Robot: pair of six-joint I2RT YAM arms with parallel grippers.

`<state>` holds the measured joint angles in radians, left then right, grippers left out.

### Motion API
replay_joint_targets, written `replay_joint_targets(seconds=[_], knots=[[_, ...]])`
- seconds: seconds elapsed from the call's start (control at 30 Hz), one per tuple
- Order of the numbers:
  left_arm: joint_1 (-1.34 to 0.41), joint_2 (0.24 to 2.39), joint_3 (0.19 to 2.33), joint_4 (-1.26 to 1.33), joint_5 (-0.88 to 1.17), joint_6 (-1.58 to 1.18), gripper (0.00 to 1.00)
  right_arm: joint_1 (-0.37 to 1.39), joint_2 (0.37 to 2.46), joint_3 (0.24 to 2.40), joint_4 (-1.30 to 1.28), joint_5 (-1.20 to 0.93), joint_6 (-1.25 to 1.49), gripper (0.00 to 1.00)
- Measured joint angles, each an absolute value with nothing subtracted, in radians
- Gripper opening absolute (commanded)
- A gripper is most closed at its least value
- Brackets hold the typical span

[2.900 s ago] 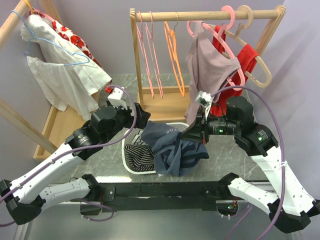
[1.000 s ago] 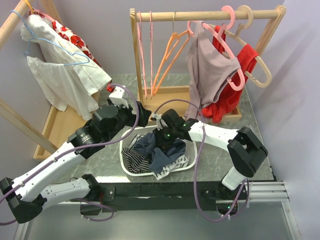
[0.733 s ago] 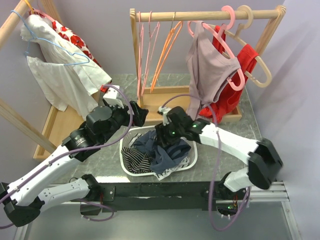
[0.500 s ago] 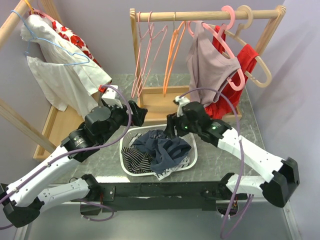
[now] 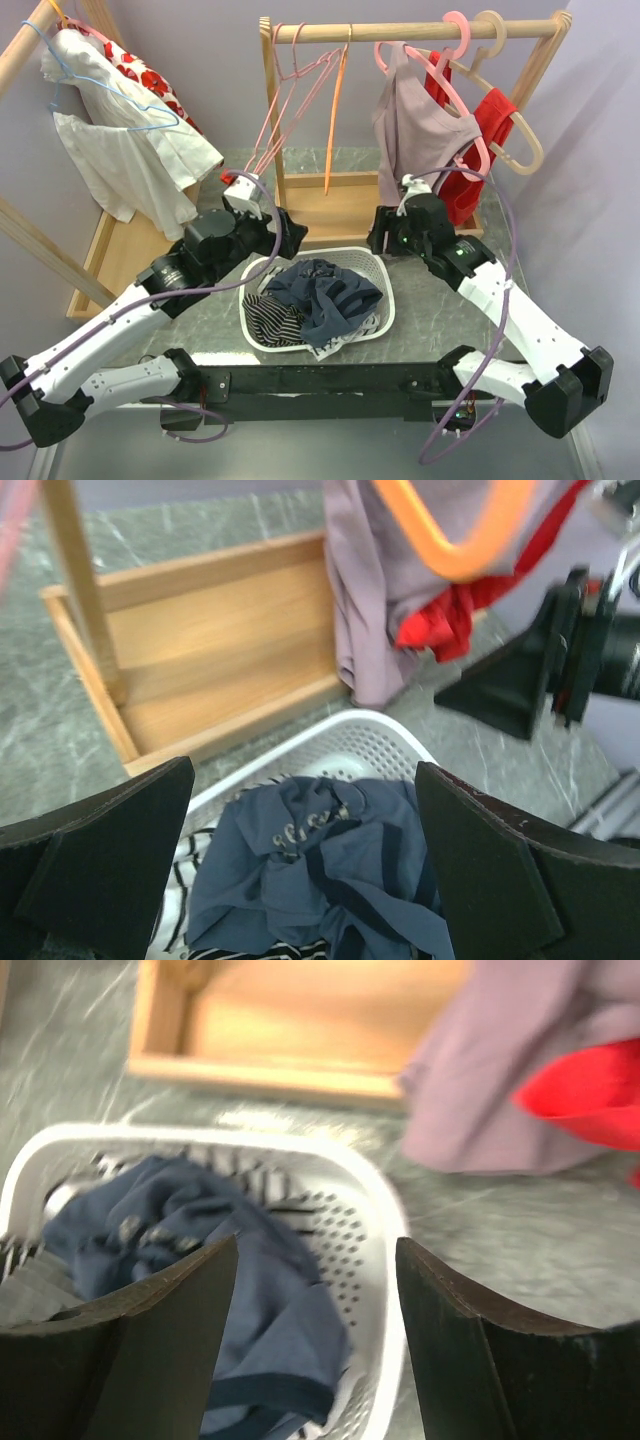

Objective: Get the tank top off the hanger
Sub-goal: Place the tank top in the bin, then move the hanger to the center of the board.

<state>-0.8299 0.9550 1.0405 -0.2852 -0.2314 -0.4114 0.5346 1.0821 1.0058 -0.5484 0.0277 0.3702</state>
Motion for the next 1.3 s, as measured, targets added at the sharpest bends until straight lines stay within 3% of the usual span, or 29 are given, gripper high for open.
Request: replay_joint_targets(seconds=[0.37, 0.93, 1.3], knots=[[-0.830, 1.067, 1.029, -0.269, -0.117, -0.379, 0.99, 0.450, 1.174, 0.890, -0.522, 0.090, 0.394, 0.72], [-0.830, 1.137, 1.029, -0.252, -0.046, -0.387, 0.99, 0.410, 1.476, 0.971, -0.332, 0.092, 0.440, 0.70], [-0.830, 1.144, 1.029, -0.251, -0.045, -0.387, 0.99, 0.405, 1.385, 0.911, -0.287, 0.197, 0.453, 0.70]])
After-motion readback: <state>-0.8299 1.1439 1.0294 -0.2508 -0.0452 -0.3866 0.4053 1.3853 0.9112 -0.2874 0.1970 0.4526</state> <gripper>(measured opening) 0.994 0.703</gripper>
